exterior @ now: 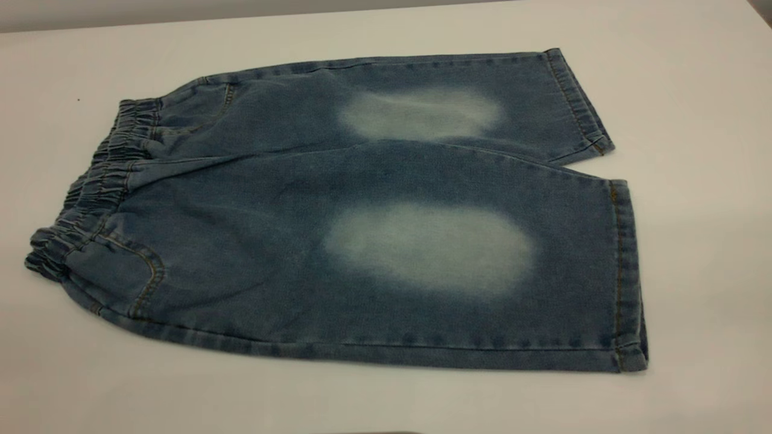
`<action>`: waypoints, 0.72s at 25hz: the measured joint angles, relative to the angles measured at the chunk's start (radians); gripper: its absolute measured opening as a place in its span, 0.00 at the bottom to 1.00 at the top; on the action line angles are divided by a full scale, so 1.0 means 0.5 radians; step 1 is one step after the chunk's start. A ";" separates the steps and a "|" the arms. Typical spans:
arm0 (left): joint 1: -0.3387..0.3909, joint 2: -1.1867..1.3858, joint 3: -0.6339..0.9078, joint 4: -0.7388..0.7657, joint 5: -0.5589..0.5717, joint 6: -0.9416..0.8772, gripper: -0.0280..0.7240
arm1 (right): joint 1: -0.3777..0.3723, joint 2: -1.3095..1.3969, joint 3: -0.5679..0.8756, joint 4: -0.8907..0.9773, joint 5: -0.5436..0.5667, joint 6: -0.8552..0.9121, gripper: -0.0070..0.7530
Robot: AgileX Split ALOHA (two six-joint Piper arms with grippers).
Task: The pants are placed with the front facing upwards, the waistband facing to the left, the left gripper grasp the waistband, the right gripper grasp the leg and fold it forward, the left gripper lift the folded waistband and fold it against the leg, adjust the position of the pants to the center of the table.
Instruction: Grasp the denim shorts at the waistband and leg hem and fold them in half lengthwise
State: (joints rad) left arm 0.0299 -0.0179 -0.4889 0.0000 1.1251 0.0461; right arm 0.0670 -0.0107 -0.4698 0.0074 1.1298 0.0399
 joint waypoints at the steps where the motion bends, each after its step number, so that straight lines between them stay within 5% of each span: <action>1: 0.000 0.000 0.000 0.000 0.000 0.000 0.79 | 0.000 0.000 0.000 0.000 0.000 0.000 0.56; 18: 0.000 0.000 -0.002 0.000 -0.002 -0.013 0.79 | 0.000 0.009 -0.003 0.016 0.000 0.007 0.56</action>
State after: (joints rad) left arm 0.0299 -0.0179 -0.4900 0.0000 1.1240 0.0398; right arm 0.0670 -0.0062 -0.4712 0.0154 1.1298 0.0432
